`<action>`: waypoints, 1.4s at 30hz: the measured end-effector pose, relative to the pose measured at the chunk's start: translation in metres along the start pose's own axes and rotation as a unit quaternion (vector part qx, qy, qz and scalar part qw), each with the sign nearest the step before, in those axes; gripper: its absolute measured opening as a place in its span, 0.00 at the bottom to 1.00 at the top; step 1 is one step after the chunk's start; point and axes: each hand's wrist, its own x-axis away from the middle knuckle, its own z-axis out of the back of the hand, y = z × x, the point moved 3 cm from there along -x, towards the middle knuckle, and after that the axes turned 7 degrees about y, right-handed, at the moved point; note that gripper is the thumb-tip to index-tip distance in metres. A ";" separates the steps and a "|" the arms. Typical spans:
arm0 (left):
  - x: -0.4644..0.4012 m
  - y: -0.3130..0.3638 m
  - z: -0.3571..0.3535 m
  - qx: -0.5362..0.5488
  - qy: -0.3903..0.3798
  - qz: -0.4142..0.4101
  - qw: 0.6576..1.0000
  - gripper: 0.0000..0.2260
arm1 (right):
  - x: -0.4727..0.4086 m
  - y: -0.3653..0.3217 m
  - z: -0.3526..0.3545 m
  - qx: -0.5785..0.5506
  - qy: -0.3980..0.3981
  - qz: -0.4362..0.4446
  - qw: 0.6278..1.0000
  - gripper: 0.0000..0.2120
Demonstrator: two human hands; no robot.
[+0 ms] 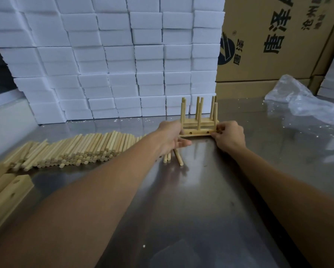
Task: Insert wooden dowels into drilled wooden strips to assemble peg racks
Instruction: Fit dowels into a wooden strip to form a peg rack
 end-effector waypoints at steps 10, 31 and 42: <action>-0.025 0.005 -0.023 0.042 -0.063 0.035 0.997 0.16 | -0.029 0.001 -0.016 0.041 0.019 -0.071 0.996 0.07; -0.032 0.004 -0.029 -0.057 -0.084 0.012 0.995 0.16 | -0.028 0.006 -0.017 0.023 0.006 -0.051 0.998 0.05; -0.010 -0.002 0.016 -0.029 0.073 -0.068 0.995 0.07 | 0.008 -0.005 0.000 0.022 0.002 -0.025 0.999 0.05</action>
